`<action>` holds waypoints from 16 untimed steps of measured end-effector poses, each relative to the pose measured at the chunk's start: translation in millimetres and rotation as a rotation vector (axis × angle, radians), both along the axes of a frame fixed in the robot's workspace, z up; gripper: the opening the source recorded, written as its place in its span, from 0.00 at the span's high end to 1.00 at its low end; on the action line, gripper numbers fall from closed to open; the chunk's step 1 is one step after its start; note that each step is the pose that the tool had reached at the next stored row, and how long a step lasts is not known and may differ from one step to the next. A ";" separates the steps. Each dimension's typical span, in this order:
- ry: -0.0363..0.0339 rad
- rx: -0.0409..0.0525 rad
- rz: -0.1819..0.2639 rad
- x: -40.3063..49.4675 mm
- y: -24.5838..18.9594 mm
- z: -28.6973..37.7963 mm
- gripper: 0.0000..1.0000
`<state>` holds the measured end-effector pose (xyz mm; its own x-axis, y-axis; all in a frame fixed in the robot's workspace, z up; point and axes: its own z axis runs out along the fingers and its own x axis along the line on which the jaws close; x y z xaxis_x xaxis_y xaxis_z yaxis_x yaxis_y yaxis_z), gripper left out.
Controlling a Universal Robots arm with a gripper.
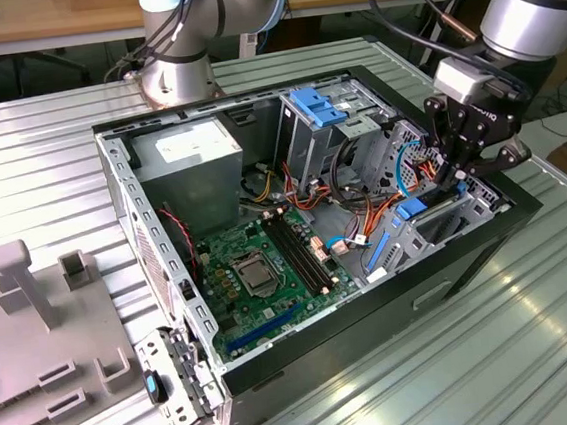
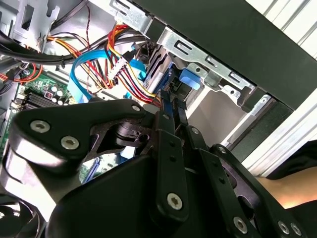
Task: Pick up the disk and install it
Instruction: 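Insert the first disk wire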
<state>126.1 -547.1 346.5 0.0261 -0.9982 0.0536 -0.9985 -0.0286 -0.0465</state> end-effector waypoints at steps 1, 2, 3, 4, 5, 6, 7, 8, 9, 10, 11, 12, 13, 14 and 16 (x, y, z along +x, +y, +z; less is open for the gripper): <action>0.0000 0.0000 -0.001 0.0 0.0 -0.1 0.84; 0.0000 -0.0001 -0.003 0.0 0.0 -0.5 0.84; 0.0000 -0.0001 -0.004 0.0 0.0 -0.6 0.84; 0.0000 -0.0001 -0.005 0.0 0.0 -0.6 0.84; 0.0000 -0.0001 -0.007 0.0 0.0 -0.7 0.84; 0.0000 0.0001 -0.007 0.0 0.0 -0.8 0.84; 0.0000 0.0002 -0.008 0.0 0.0 -0.6 0.84; 0.0001 0.0006 -0.009 0.0 0.0 -0.1 0.84; 0.0000 0.0006 -0.009 0.0 0.0 0.5 0.84; -0.0001 0.0004 -0.010 0.0 0.0 1.1 0.84; 0.0000 0.0000 -0.011 0.0 0.0 1.5 0.84; 0.0000 0.0003 -0.014 0.0 0.0 1.7 0.84; 0.0000 0.0005 -0.018 0.0 0.0 1.7 0.84; 0.0000 0.0003 -0.025 0.0 0.1 1.9 0.84; 0.0000 0.0000 -0.045 0.0 0.0 2.0 0.84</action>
<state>126.1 -547.0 348.5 -0.0185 -0.9984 0.0536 -0.9988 0.0160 -0.0466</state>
